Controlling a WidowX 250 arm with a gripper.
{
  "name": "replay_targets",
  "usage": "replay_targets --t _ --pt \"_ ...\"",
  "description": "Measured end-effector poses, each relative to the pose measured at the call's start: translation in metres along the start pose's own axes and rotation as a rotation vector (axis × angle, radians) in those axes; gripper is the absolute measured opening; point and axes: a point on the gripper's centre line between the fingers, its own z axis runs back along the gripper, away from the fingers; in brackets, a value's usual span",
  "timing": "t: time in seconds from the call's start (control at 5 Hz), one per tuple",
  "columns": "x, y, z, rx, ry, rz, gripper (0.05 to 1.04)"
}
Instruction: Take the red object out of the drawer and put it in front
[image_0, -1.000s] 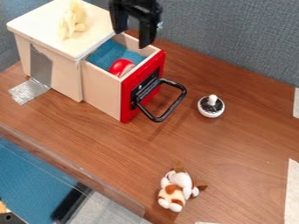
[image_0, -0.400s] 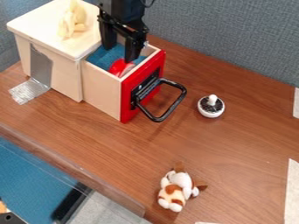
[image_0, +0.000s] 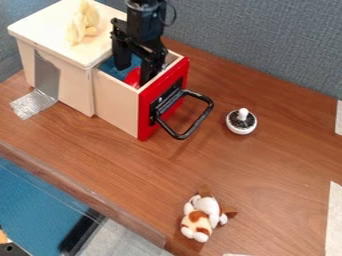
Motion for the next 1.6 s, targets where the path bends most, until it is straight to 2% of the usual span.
replay_targets --t 0.2,0.4,0.6,0.8,1.0,1.2,1.4,1.6 --pt "-0.003 -0.006 -0.004 0.002 -0.010 -0.007 0.993" --pt "-0.003 -0.009 -0.007 0.007 -0.018 -0.006 0.950" --pt "-0.003 -0.008 -0.007 0.018 -0.020 -0.002 0.658" --pt "-0.003 -0.009 -0.006 0.016 -0.014 -0.001 0.518" --pt "-0.005 -0.013 -0.001 -0.013 -0.004 0.009 0.517" --pt "0.002 -0.018 0.045 -0.039 -0.113 0.021 0.517" --pt "0.001 -0.011 0.054 -0.067 -0.156 0.059 0.516" --pt "0.000 -0.011 0.047 -0.051 -0.140 0.051 0.516"
